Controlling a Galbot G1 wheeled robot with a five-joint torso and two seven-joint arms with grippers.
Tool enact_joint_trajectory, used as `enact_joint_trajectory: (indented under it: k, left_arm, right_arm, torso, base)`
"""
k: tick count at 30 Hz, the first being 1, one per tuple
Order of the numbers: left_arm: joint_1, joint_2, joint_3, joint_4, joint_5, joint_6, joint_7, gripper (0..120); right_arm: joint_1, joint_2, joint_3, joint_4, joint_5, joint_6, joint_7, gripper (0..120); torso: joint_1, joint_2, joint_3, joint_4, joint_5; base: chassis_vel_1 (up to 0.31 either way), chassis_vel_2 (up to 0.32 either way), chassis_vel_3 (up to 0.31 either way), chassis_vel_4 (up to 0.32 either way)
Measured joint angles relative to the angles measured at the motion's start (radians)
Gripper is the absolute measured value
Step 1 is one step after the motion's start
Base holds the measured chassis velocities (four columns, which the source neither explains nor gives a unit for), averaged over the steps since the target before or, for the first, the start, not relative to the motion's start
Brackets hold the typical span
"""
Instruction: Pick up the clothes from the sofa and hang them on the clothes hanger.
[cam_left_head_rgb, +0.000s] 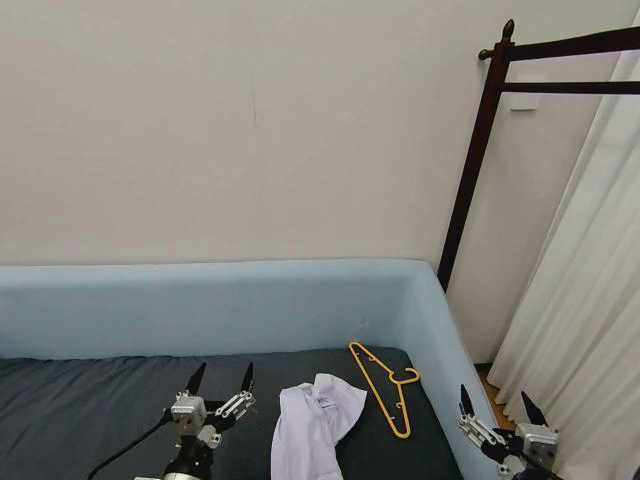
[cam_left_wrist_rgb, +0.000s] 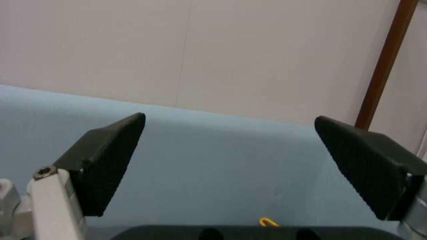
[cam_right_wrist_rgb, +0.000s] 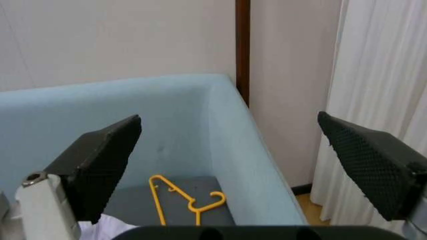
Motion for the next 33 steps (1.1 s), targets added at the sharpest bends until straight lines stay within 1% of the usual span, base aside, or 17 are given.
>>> enact_joint_trajectory:
  k: [6, 13, 22, 23, 25, 26, 28, 30, 31, 33]
  left_arm:
    - [0.013, 0.0, -0.005, -0.001, -0.013, -0.005, 0.008, 100]
    - [0.013, 0.003, 0.003, -0.003, -0.018, -0.01, 0.02, 100]
    - [0.012, 0.006, 0.004, 0.005, -0.031, -0.04, 0.05, 100]
    - [0.009, 0.009, -0.003, 0.015, -0.028, -0.056, 0.059, 100]
    - [-0.001, 0.011, -0.02, 0.029, -0.013, -0.062, 0.056, 100]
    - [-0.001, 0.011, -0.02, 0.029, -0.013, -0.062, 0.056, 100]
    - [-0.003, 0.018, -0.041, 0.037, -0.014, -0.063, 0.051, 100]
    - [0.004, 0.028, -0.068, 0.041, -0.039, -0.064, 0.053, 100]
    - [0.004, 0.028, -0.068, 0.041, -0.039, -0.064, 0.053, 100]
    - [0.011, 0.033, -0.099, 0.053, -0.062, -0.075, 0.057, 100]
  right_arm:
    - [0.004, -0.004, -0.021, -0.006, -0.005, -0.019, 0.012, 100]
    - [0.003, 0.019, -0.025, 0.001, -0.02, -0.019, 0.013, 100]
    - [0.005, 0.029, -0.027, -0.004, -0.042, 0.009, -0.004, 100]
    - [0.014, 0.021, -0.028, -0.011, -0.029, 0.008, -0.009, 100]
    - [0.039, -0.005, -0.029, -0.02, 0.016, -0.011, -0.017, 100]
    - [0.039, -0.005, -0.029, -0.02, 0.016, -0.011, -0.017, 100]
    - [0.079, -0.04, -0.035, -0.044, 0.079, -0.043, -0.03, 100]
    - [0.135, -0.072, -0.065, -0.077, 0.181, -0.099, -0.044, 100]
    - [0.135, -0.072, -0.065, -0.077, 0.181, -0.099, -0.044, 100]
    - [0.201, -0.09, -0.114, -0.106, 0.28, -0.162, -0.045, 100]
  torso:
    - [0.0, 0.0, 0.0, 0.0001, 0.0]
    - [0.0, 0.0, 0.0, 0.0, 0.0]
    - [0.0, 0.0, 0.0, 0.0, 0.0]
    - [0.0, 0.0, 0.0, 0.0, -0.0001]
    - [0.0, 0.0, 0.0, -0.0002, -0.0001]
    - [0.0, 0.0, 0.0, -0.0002, -0.0001]
    - [0.0, 0.0, 0.0, 0.0, -0.0001]
    - [0.0, 0.0, 0.0, -0.0001, -0.0002]
    - [0.0, 0.0, 0.0, -0.0001, -0.0002]
    - [0.0, 0.0, 0.0, -0.0001, -0.0001]
  base:
    - [0.0, 0.0, 0.0, 0.0]
    - [0.0, 0.0, 0.0, 0.0]
    - [0.0, 0.0, 0.0, 0.0]
    - [0.0, 0.0, 0.0, 0.0]
    - [0.0, 0.0, 0.0, 0.0]
    - [0.0, 0.0, 0.0, 0.0]
    - [0.0, 0.0, 0.0, 0.0]
    - [0.0, 0.0, 0.0, 0.0]
    - [0.0, 0.0, 0.0, 0.0]
    - [0.0, 0.0, 0.0, 0.0]
